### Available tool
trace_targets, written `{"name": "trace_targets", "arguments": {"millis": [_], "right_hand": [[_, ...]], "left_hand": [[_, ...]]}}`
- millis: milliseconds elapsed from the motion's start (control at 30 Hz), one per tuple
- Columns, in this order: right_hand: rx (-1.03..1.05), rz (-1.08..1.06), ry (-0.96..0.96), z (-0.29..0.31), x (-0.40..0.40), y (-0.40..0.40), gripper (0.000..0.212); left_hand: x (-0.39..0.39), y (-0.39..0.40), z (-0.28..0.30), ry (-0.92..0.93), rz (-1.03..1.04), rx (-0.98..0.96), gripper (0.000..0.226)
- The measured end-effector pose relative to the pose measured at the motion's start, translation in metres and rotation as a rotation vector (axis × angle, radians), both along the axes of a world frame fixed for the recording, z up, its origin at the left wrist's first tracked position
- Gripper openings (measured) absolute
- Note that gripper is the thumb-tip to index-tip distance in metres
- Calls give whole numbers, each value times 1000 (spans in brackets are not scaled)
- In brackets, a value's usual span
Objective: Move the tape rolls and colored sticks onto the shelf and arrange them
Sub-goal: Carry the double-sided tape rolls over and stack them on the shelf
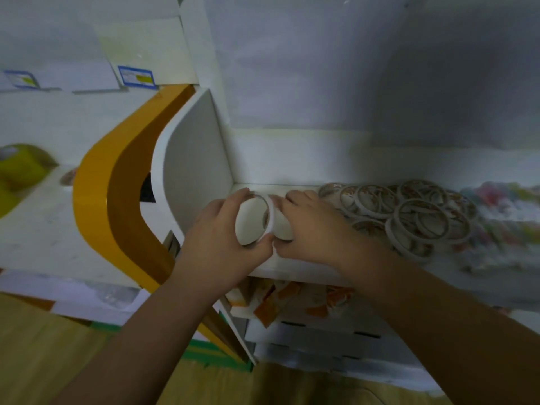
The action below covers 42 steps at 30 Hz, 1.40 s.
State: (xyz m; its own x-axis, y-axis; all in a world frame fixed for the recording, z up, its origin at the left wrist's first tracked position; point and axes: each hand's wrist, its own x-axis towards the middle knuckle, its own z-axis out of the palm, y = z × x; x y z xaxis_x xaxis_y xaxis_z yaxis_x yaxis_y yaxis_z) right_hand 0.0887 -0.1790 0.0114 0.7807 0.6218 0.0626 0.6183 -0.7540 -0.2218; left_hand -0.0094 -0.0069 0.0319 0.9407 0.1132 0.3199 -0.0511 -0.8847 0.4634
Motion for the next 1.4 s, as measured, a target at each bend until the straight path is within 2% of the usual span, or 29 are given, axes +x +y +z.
{"name": "trace_targets", "arguments": {"millis": [133,267,333,500,700,867,1133,1400], "right_hand": [[159,-115,-55,15,-19,-35,85],[251,-209,-42,12,-38,-71,89],[298,-234,-37,8,-49,-83,89],[349,-254,-43,1,-76,-87,83],[335,-263,-49,2,-100,-77,79],[280,-250,-96,7,-124,-45,76],[193,-219,28,14,-186,45,80],[176,-102,18,26,-238,169,85]], "left_hand": [[3,-4,7,-2,0,-38,85],[1,-14,13,0,-35,1,75],[0,-19,12,5,-35,21,77],[-10,-25,8,56,-37,53,91],[-31,-19,6,57,-75,26,86],[-62,10,7,25,-102,49,83],[-141,100,11,-25,-145,8,82],[-209,233,8,-23,24,28,80]]}}
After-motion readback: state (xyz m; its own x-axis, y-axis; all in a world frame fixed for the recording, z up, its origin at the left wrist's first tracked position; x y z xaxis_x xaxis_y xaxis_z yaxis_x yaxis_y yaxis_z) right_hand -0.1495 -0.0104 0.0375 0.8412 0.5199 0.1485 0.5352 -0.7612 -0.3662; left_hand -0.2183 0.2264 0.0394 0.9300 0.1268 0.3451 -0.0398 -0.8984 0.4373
